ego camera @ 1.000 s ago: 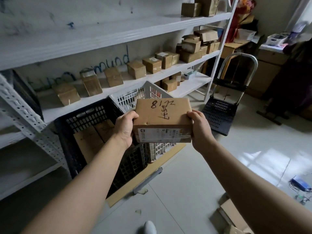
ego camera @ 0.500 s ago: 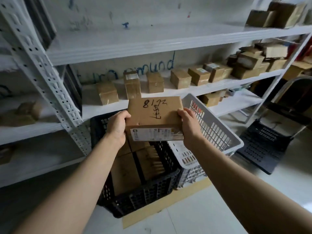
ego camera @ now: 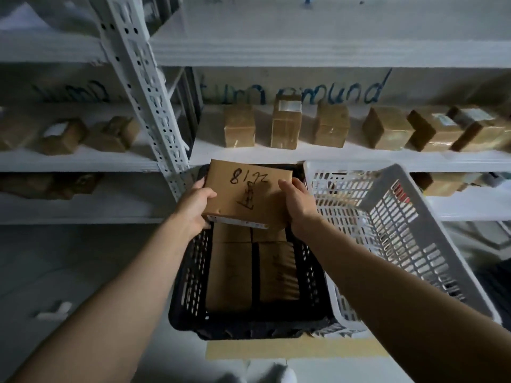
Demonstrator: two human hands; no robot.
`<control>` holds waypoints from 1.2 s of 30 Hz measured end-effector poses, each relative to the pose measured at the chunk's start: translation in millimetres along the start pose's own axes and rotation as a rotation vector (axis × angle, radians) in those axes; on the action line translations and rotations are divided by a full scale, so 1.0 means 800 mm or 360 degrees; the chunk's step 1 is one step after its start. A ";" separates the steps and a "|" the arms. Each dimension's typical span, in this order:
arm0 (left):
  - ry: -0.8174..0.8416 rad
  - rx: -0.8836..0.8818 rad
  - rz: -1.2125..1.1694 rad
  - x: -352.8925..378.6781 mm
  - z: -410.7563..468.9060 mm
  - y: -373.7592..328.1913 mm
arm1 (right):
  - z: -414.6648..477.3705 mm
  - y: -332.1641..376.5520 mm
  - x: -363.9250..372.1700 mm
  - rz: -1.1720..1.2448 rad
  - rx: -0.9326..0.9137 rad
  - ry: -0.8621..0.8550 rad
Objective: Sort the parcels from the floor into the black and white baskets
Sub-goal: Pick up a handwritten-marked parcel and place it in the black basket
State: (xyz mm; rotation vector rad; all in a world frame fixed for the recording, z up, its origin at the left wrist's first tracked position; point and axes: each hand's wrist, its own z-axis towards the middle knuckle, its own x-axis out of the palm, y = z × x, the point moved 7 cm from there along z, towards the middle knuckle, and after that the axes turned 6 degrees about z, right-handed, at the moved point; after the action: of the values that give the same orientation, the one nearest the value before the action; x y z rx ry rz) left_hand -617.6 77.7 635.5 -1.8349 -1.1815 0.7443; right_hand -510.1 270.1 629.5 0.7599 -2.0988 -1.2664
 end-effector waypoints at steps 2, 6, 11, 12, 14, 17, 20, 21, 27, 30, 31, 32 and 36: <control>-0.0036 -0.0059 -0.0004 -0.001 0.013 0.016 | 0.018 -0.015 0.001 -0.0056 0.0082 0.0005; -0.0112 -0.0101 0.0053 -0.003 0.050 0.039 | 0.052 -0.038 -0.005 -0.0278 0.0151 -0.0078; -0.0135 -0.0213 0.0300 -0.006 0.107 0.076 | 0.088 -0.081 -0.014 -0.0610 0.0336 -0.0284; -0.0142 -0.0239 0.0336 -0.006 0.119 0.083 | 0.093 -0.092 -0.014 -0.0632 0.0390 -0.0317; -0.0136 -0.0271 0.0393 -0.005 0.144 0.094 | 0.105 -0.112 -0.013 -0.0689 0.0489 -0.0370; -0.0048 -0.0335 0.0416 0.001 0.178 0.107 | 0.122 -0.143 -0.006 -0.0721 0.0612 -0.0408; 0.0054 -0.0379 0.0471 0.007 0.207 0.113 | 0.136 -0.174 0.000 -0.0590 0.0720 -0.0428; 0.0075 -0.0366 0.0515 0.008 0.216 0.112 | 0.139 -0.182 0.003 -0.0547 0.0753 -0.0432; 0.0119 -0.0226 0.0685 0.009 0.265 0.091 | 0.157 -0.199 0.034 -0.0442 0.0854 -0.0442; 0.0145 -0.0155 0.0773 0.008 0.284 0.082 | 0.163 -0.202 0.048 -0.0437 0.0889 -0.0445; 0.0161 -0.0146 0.0790 0.009 0.288 0.080 | 0.164 -0.204 0.052 -0.0418 0.0893 -0.0454; 0.0178 -0.0138 0.0804 0.009 0.291 0.079 | 0.166 -0.206 0.055 -0.0396 0.0900 -0.0461; 0.0186 -0.0193 0.0772 0.006 0.296 0.083 | 0.174 -0.208 0.070 -0.0419 0.0906 -0.0433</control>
State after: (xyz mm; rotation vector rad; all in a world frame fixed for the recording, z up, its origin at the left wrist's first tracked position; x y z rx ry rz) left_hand -777.9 140.8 460.6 -2.2694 -0.7222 0.8277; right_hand -617.8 245.7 434.6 1.1924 -2.7014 -0.9334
